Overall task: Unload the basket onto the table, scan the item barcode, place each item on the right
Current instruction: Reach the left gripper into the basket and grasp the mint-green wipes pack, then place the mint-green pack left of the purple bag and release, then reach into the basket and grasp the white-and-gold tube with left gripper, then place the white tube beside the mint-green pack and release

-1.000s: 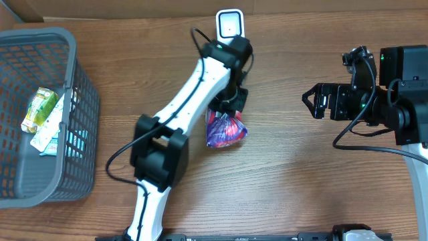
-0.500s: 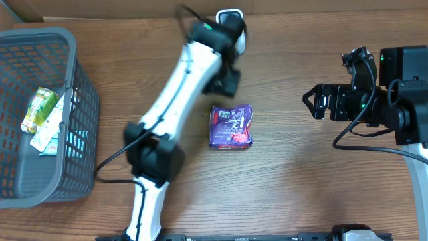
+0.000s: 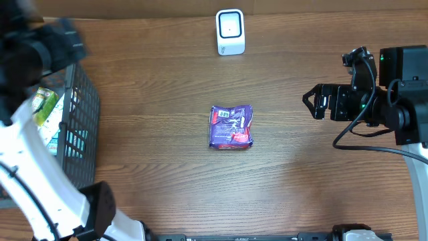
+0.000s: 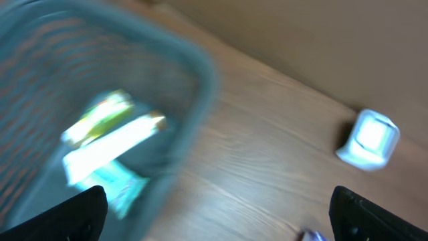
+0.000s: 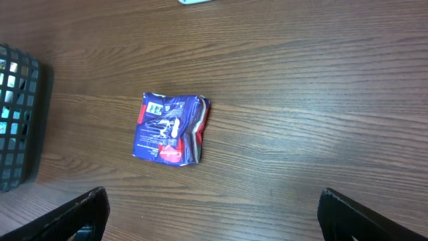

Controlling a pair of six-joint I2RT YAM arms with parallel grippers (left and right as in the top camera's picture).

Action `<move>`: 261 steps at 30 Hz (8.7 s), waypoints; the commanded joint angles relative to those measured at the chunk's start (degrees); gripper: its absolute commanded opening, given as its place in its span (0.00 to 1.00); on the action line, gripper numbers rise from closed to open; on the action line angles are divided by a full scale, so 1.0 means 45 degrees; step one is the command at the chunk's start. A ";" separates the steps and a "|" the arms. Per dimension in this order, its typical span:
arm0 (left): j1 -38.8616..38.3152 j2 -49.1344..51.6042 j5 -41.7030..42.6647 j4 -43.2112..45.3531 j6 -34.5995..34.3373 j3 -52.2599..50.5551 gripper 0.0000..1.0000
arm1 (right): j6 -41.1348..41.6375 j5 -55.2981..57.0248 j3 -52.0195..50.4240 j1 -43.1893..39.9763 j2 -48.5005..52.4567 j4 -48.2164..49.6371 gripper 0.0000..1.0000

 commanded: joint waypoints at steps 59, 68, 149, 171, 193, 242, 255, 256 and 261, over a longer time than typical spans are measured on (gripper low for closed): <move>0.3915 -0.0097 -0.0801 1.0758 -0.2803 -1.6864 0.04 | 0.0058 -0.0510 0.0267 0.0049 -0.0034 -0.0831 1.00; 0.3823 -0.1127 0.0204 0.5600 -0.0427 -0.9661 0.04 | 0.0058 -0.0510 0.0267 0.0049 -0.0034 -0.0622 1.00; 0.3468 0.1486 -0.0461 0.5382 0.1452 -0.9282 0.93 | -0.0005 -0.0573 0.0243 0.0049 -0.0029 -0.0495 1.00; 0.3458 0.1520 0.0199 1.5251 0.5202 -1.6767 0.83 | 0.0005 -0.0029 0.0243 0.0049 0.0928 -0.0554 1.00; 0.3517 0.3395 0.0005 1.6189 0.5139 -1.7719 0.41 | 0.0155 -0.0175 0.0243 0.0049 0.1030 -0.0554 1.00; -0.6207 -0.2550 -0.1889 0.8068 -0.2074 -1.6320 0.04 | 0.0136 -0.0403 0.0243 0.0049 0.1039 -0.0248 1.00; -0.6664 0.0325 -0.1559 1.3478 0.0092 -1.9613 0.04 | 0.0087 -0.0359 0.0243 0.0049 0.1039 -0.0301 1.00; -0.6693 0.0563 -0.1520 1.3687 0.0087 -1.9618 0.04 | 0.0087 -0.0355 0.0243 0.0049 0.1039 -0.0301 1.00; -0.6955 0.1389 -0.0325 1.4668 0.0044 -1.9618 0.04 | -0.0005 -0.0151 0.0243 0.0049 0.1127 -0.0272 1.00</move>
